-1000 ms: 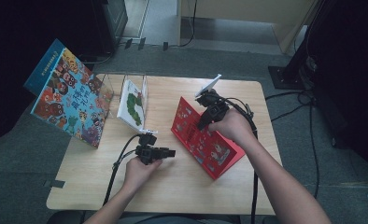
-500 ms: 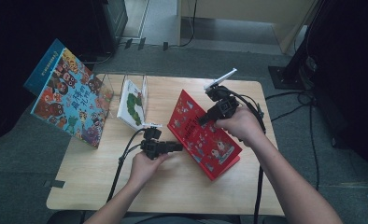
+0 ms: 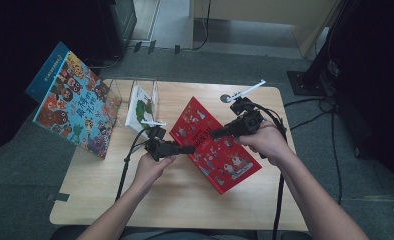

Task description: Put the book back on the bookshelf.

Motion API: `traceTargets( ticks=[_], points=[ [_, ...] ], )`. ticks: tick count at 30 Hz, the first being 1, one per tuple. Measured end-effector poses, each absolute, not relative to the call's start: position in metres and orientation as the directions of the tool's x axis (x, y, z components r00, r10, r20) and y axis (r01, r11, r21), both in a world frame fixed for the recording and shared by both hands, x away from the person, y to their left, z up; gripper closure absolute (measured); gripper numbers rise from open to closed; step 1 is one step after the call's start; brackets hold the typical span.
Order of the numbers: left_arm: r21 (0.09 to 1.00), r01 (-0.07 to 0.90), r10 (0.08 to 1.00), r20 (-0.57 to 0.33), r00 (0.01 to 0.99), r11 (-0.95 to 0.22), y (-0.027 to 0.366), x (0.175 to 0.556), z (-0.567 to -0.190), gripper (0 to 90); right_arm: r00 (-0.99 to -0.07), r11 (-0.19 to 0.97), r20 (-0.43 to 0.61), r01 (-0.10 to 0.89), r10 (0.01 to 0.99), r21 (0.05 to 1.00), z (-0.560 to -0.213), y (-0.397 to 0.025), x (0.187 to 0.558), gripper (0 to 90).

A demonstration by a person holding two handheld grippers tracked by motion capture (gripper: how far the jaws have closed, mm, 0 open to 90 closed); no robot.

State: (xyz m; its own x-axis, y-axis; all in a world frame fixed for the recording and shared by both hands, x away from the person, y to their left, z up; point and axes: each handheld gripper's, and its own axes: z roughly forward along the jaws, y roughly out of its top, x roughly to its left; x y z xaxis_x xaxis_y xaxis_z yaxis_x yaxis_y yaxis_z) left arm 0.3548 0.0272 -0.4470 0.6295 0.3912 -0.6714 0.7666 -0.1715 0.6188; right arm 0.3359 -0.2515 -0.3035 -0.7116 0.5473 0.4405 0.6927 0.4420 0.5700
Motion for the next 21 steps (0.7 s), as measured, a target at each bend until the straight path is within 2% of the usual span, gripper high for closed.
traceTargets(
  ticks=[3,7,11,14,16,18,21],
  points=[
    [0.695,0.690,0.426,-0.571,0.702,-0.205,0.031,0.347,-0.435,24.5,-0.744,0.425,0.432,0.655,0.510,0.625,-0.307,-0.259,0.333,88.2],
    [0.713,0.671,0.315,-0.601,0.734,-0.204,0.043,0.346,-0.433,45.8,-0.794,0.413,0.423,0.594,0.436,0.690,-0.317,-0.270,0.331,89.0],
    [0.751,0.626,0.265,-0.573,0.775,-0.208,0.053,0.347,-0.422,59.7,-0.807,0.378,0.427,0.575,0.409,0.725,-0.325,-0.279,0.332,88.7],
    [0.771,0.589,0.271,-0.529,0.804,-0.243,0.057,0.348,-0.413,63.5,-0.824,0.399,0.382,0.545,0.419,0.737,-0.326,-0.277,0.332,85.2],
    [0.790,0.555,0.266,-0.494,0.828,-0.261,0.059,0.347,-0.407,68.1,-0.826,0.429,0.331,0.530,0.457,0.731,-0.327,-0.274,0.332,78.7],
    [0.817,0.499,0.253,-0.438,0.863,-0.287,0.060,0.343,-0.398,73.7,-0.825,0.450,0.310,0.529,0.473,0.719,-0.330,-0.273,0.335,72.3],
    [0.835,0.454,0.248,-0.390,0.887,-0.310,0.061,0.341,-0.389,76.7,-0.831,0.436,0.322,0.522,0.454,0.733,-0.331,-0.276,0.338,70.3]
  ],
)
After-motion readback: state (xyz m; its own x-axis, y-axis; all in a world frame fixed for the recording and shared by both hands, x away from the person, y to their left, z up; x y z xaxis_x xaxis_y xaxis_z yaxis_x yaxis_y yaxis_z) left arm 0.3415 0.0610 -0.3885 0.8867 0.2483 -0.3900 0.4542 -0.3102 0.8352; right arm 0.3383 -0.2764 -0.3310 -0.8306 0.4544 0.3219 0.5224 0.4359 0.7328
